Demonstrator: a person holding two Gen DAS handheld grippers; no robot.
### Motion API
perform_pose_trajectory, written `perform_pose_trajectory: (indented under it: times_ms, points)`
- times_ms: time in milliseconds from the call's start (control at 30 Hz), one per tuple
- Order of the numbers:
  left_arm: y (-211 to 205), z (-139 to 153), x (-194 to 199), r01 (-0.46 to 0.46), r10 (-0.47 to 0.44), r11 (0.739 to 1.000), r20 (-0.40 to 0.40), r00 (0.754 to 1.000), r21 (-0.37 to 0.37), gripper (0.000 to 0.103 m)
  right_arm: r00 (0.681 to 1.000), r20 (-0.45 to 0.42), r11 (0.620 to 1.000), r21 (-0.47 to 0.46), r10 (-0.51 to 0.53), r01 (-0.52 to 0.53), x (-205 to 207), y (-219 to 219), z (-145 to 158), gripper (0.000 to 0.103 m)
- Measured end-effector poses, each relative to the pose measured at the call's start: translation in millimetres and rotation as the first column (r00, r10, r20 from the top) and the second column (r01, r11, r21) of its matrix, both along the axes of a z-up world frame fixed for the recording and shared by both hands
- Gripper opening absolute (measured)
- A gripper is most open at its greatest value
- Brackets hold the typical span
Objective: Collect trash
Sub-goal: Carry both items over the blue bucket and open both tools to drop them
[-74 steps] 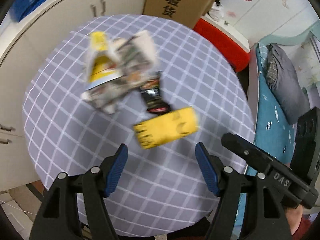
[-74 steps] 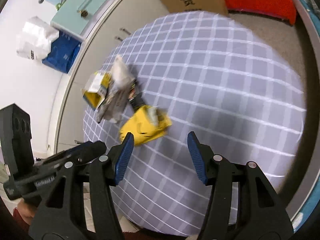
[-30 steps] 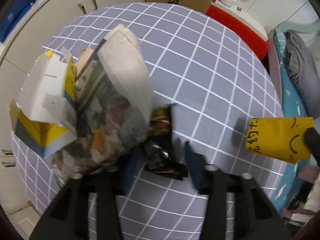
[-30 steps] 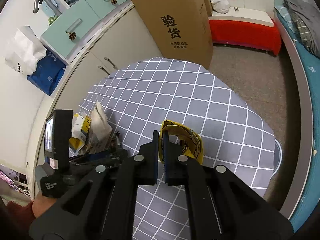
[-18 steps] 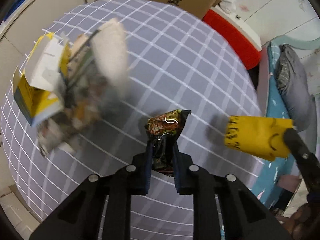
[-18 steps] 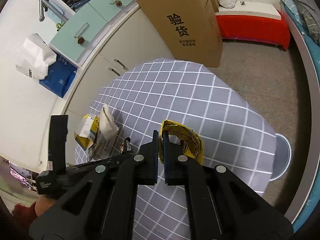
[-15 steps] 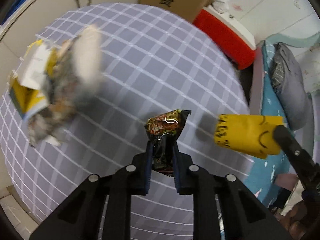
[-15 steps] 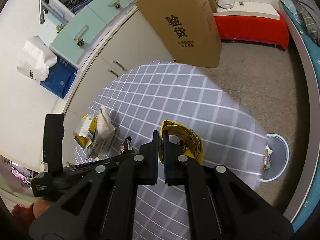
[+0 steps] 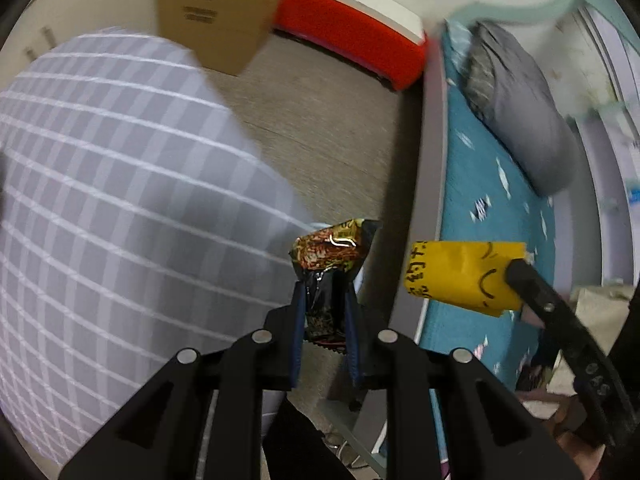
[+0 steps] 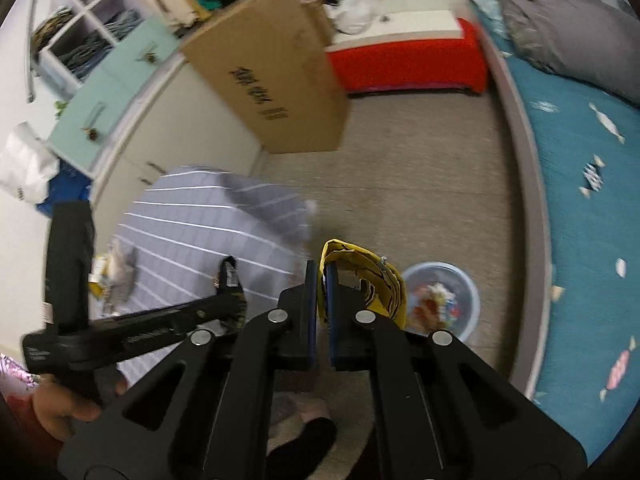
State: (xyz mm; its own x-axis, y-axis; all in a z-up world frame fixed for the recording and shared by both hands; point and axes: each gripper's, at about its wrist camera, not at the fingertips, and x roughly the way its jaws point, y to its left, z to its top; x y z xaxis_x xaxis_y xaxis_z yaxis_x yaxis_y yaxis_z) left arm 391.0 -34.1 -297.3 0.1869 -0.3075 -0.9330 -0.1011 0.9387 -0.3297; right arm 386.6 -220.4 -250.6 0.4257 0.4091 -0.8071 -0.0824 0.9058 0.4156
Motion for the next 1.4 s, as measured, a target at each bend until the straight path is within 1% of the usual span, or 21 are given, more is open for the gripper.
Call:
perform_pose_trajectory:
  times_ms: [67, 200, 300, 400, 467, 500, 533, 567, 600, 1100, 1400]
  points:
    - [-28, -4, 5, 0.046, -0.046, 0.999, -0.009, 0.999, 0.000, 0.017, 0.999, -0.023, 1.000, -0.011, -0.026, 0.026, 1, -21, -10, 0.004]
    - [-60, -11, 13, 0.088, -0.088, 0.996, -0.029, 0.996, -0.005, 0.017, 0.997, -0.058, 0.999, -0.015, -0.051, 0.050, 5, -47, -25, 0.006]
    - [-80, -16, 20, 0.111, -0.111, 0.994, -0.039, 0.993, 0.000, 0.017, 0.991, -0.112, 0.998, 0.006, -0.069, 0.070, 12, -60, -40, 0.007]
    - [-94, -20, 24, 0.130, -0.130, 0.991, -0.050, 0.990, 0.008, 0.017, 0.987, -0.138, 0.997, 0.009, -0.078, 0.080, 16, -70, -50, 0.009]
    - [-97, -21, 24, 0.140, -0.140, 0.990, -0.054, 0.989, 0.014, 0.017, 0.985, -0.147, 0.995, 0.023, -0.090, 0.095, 17, -78, -53, 0.012]
    - [-99, -21, 24, 0.145, -0.144, 0.989, -0.059, 0.988, 0.015, 0.017, 0.984, -0.150, 0.995, 0.024, -0.095, 0.100, 16, -79, -54, 0.021]
    - [-101, -22, 25, 0.147, -0.145, 0.989, -0.063, 0.987, 0.014, 0.017, 0.983, -0.151, 0.994, 0.020, -0.104, 0.108, 16, -82, -55, 0.037]
    - [-103, -23, 27, 0.150, -0.149, 0.989, -0.065, 0.987, 0.015, 0.017, 0.983, -0.149, 0.993, 0.019, -0.110, 0.114, 16, -84, -55, 0.046]
    - [-105, -24, 28, 0.156, -0.154, 0.988, -0.067, 0.986, 0.017, 0.017, 0.983, -0.142, 0.992, 0.020, -0.118, 0.122, 15, -87, -54, 0.051]
    - [-142, -31, 36, 0.244, -0.241, 0.970, -0.097, 0.966, 0.020, 0.017, 0.966, -0.172, 0.979, 0.028, -0.192, 0.200, 3, -119, -61, 0.051]
    - [-165, -31, 38, 0.288, -0.285, 0.958, -0.099, 0.953, 0.016, 0.017, 0.956, -0.153, 0.966, 0.033, -0.249, 0.257, -5, -141, -53, 0.053]
